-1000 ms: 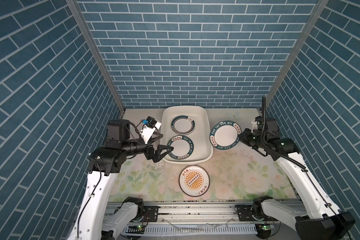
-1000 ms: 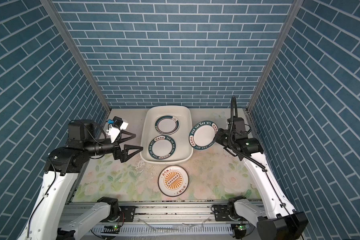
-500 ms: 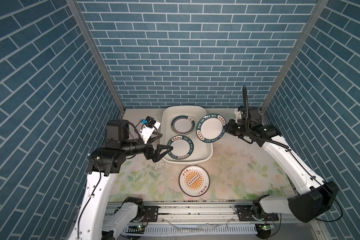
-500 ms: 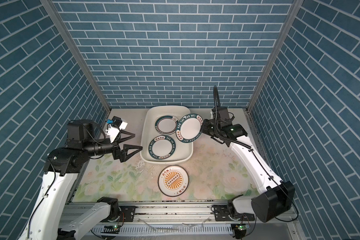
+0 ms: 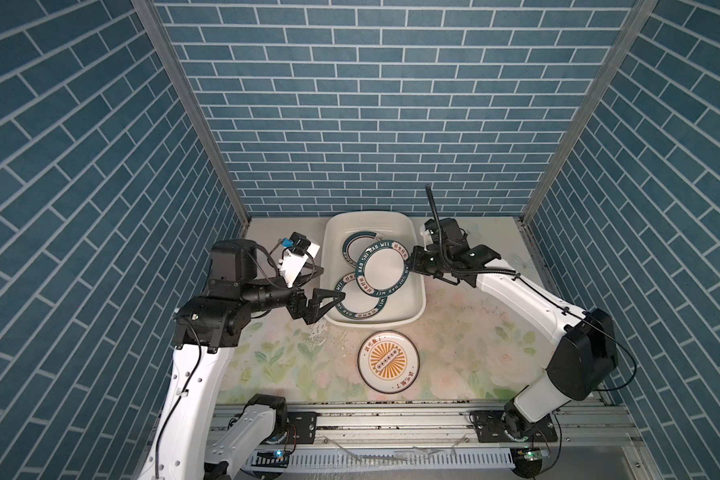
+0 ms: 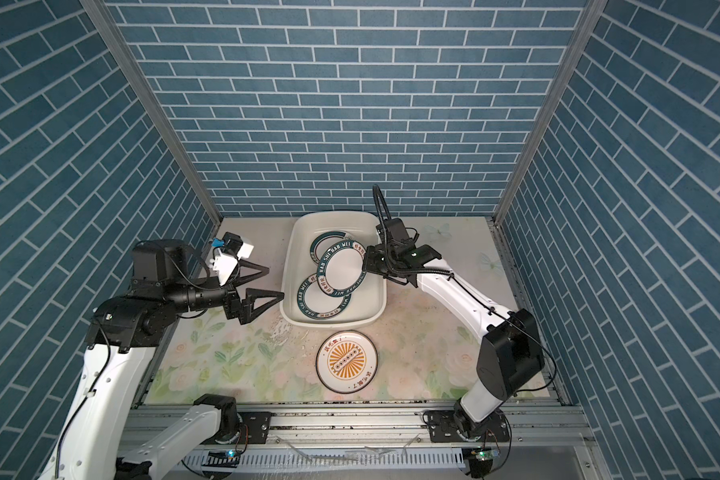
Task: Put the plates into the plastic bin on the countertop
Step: 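Lower the HAO SHI HAO WEI plate flat onto the matching plate in the bin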
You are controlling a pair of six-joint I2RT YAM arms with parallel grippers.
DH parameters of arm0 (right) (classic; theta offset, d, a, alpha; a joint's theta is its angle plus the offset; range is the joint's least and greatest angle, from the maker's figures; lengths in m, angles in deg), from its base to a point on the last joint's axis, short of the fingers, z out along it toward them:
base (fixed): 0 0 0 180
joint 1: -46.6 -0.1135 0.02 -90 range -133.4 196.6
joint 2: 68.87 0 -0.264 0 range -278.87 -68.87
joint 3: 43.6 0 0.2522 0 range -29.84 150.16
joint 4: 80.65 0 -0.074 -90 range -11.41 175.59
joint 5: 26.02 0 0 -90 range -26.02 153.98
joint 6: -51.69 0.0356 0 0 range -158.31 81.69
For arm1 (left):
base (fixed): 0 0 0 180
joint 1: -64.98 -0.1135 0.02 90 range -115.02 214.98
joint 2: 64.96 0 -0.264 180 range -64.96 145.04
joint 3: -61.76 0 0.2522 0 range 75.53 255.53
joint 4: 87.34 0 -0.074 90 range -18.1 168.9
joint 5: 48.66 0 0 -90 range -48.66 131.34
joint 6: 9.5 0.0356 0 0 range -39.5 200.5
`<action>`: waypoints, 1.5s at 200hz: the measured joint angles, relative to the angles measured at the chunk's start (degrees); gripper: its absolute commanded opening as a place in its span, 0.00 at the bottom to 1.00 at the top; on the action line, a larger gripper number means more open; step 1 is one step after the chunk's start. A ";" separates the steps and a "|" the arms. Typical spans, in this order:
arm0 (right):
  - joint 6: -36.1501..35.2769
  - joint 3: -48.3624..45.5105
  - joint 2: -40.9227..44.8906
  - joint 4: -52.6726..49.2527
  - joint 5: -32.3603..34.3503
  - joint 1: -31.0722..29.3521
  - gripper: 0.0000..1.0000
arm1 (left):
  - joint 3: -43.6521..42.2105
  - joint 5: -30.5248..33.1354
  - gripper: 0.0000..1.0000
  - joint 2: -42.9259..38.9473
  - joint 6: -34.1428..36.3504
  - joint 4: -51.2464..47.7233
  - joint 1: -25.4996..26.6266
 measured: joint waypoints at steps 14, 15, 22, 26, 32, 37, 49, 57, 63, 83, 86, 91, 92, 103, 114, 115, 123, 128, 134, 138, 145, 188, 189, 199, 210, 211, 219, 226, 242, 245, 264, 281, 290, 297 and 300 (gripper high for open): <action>0.48 0.00 -1.75 1.42 -0.20 -1.16 0.00 | 0.00 0.00 1.00 0.00 -0.02 0.00 0.00; 0.48 0.00 -1.84 1.51 -0.22 -1.20 0.00 | 0.00 0.00 1.00 0.00 -0.02 0.00 0.00; 0.72 0.00 -2.80 2.32 -0.31 -1.73 0.00 | 0.00 0.00 1.00 0.00 -0.04 0.00 0.00; 0.83 0.00 -3.19 2.64 -0.37 -1.95 0.00 | 0.00 0.00 1.00 0.00 -0.04 0.00 0.00; 0.92 0.00 -3.93 3.28 -0.48 -2.32 0.00 | 0.00 0.00 1.00 0.00 -0.04 0.00 0.00; 0.94 0.00 -4.42 3.74 -0.59 -2.54 0.00 | 0.00 0.00 1.00 0.00 -0.04 0.00 0.00; 1.40 0.00 -5.55 4.92 -0.87 -3.06 0.00 | 0.00 0.00 1.00 -0.04 -0.07 0.00 0.00; 1.81 -0.02 -6.19 5.70 -1.11 -3.34 0.00 | 0.00 0.00 1.00 -0.04 -0.07 0.00 0.00; 1.99 -0.02 -6.60 6.27 -1.29 -3.48 0.00 | 0.00 0.00 1.00 -0.07 -0.07 0.00 0.00; 2.45 -0.07 -7.69 7.87 -1.79 -3.65 0.00 | 0.00 0.00 1.00 -0.09 -0.09 0.00 -0.02; 2.49 -0.09 -7.80 8.15 -1.88 -3.65 0.00 | 0.00 0.00 1.00 -0.09 -0.07 0.00 -0.04; 2.67 -0.13 -8.02 8.50 -2.01 -3.65 0.00 | 0.00 0.00 1.00 -0.09 -0.09 0.00 -0.04; 2.69 -0.13 -8.04 8.55 -2.03 -3.65 0.00 | 0.00 0.00 1.00 -0.09 -0.09 0.02 -0.04; 3.08 -0.22 -8.48 9.29 -2.36 -3.65 0.00 | -0.02 0.00 1.00 -0.09 -0.09 0.02 -0.04; 3.48 -0.55 -8.87 10.14 -2.64 -3.65 0.00 | 0.00 0.00 1.00 -0.09 -0.09 0.02 -0.04; 3.48 -0.57 -8.90 10.21 -2.67 -3.65 0.00 | -0.02 0.00 0.99 -0.09 -0.07 0.02 -0.04; 3.52 -1.09 -9.11 10.86 -2.82 -3.65 0.00 | 0.00 0.00 0.99 -0.09 -0.09 0.02 -0.04; 3.56 -1.42 -9.22 11.13 -2.84 -3.65 0.00 | -0.02 0.00 1.00 -0.09 -0.09 0.02 -0.04; 3.78 -1.86 -9.40 11.41 -2.99 -3.65 0.00 | 0.00 0.00 1.00 -0.09 -0.09 0.02 -0.04; 3.89 -2.16 -9.53 11.63 -3.10 -3.65 0.00 | 0.00 0.00 1.00 -0.09 -0.09 0.02 -0.04; 3.93 -2.64 -9.75 11.87 -3.28 -3.65 0.00 | 0.00 0.00 1.00 -0.09 -0.09 0.02 -0.04; 3.96 -4.02 -11.32 12.63 -4.26 -3.65 0.00 | -0.02 0.00 1.00 -0.09 -0.09 0.09 -0.07; 3.96 -4.02 -11.37 12.68 -4.33 -3.65 0.00 | -0.02 0.00 1.00 -0.09 -0.09 0.11 -0.07; 3.96 -4.02 -11.78 13.03 -4.61 -3.65 0.00 | -0.02 0.02 1.00 -0.09 -0.09 0.20 -0.07; 3.96 -4.02 -12.22 13.49 -4.83 -3.65 0.00 | -0.02 0.02 1.00 -0.09 -0.09 0.26 -0.07; 3.98 -4.02 -12.28 13.53 -4.87 -3.65 0.00 | 0.00 0.02 1.00 -0.09 -0.09 0.26 -0.07; 3.98 -4.02 -12.61 13.81 -4.96 -3.65 0.00 | -0.02 0.02 1.00 -0.09 -0.09 0.28 -0.07; 4.00 -4.02 -12.94 13.99 -5.11 -3.65 0.00 | 0.00 0.02 1.00 -0.09 -0.09 0.35 -0.07; 4.26 -4.02 -13.75 14.27 -5.49 -3.65 0.00 | -0.02 0.02 1.00 -0.09 -0.09 0.42 -0.07; 4.37 -4.02 -13.94 14.27 -5.57 -3.65 0.00 | -0.02 0.02 1.00 -0.07 -0.09 0.42 -0.07; 4.94 -4.02 -15.04 14.36 -6.03 -3.63 0.00 | -0.02 0.02 1.00 -0.09 -0.09 0.42 -0.07; 4.98 -4.02 -15.65 14.38 -6.49 -3.48 0.00 | -0.02 0.02 1.00 -0.07 -0.09 0.42 -0.07; 4.98 -4.02 -15.87 14.45 -6.71 -3.39 0.00 | -0.02 0.02 1.00 -0.07 -0.09 0.42 -0.07; 4.98 -4.02 -15.96 14.47 -6.84 -3.26 0.00 | -0.02 0.02 1.00 -0.07 -0.09 0.42 -0.07; 4.98 -4.02 -16.04 14.47 -6.93 -3.17 0.00 | -0.02 0.02 1.00 -0.07 -0.09 0.42 -0.07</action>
